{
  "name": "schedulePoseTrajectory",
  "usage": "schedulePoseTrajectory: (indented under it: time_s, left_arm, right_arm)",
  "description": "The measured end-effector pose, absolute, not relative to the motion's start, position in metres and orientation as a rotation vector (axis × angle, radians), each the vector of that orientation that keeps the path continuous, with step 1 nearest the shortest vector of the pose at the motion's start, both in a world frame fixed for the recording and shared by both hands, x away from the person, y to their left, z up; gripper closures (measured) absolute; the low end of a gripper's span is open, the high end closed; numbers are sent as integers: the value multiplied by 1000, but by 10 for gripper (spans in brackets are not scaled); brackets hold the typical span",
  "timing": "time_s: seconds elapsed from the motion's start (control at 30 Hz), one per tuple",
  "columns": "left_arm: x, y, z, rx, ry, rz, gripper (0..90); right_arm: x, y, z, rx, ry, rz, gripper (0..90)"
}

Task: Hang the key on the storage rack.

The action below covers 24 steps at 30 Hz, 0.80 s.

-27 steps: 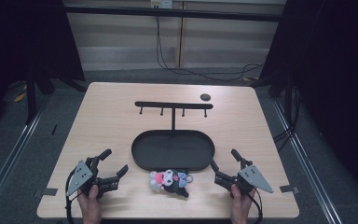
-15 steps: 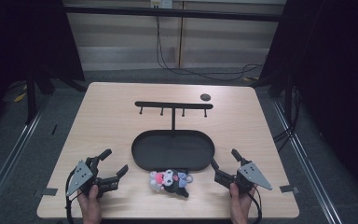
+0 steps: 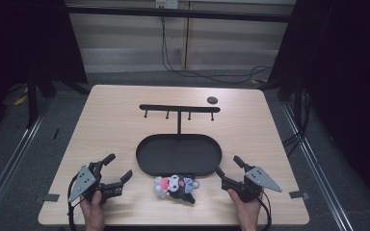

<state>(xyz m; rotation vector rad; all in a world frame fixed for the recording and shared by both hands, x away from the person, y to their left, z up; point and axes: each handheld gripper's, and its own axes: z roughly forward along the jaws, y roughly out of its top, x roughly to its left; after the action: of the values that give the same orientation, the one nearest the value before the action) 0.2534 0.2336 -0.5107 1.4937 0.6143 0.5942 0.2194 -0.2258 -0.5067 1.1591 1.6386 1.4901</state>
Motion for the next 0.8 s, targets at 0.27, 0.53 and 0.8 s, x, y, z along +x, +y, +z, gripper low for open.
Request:
schedulePoseTrajectory:
  time_s: [0.27,0.53,0.8]
  left_arm:
    - [253,233,-511,1491,616,593,153]
    - [253,233,-511,1491,616,593,152]
    - [253,233,-511,1492,617,593,152]
  right_arm:
    - [217,-220,-499,1157,1832,1474,304]
    - [220,-214,-487,1142,1988,1441,357]
    - [227,-204,-471,1068,2158,1405,410]
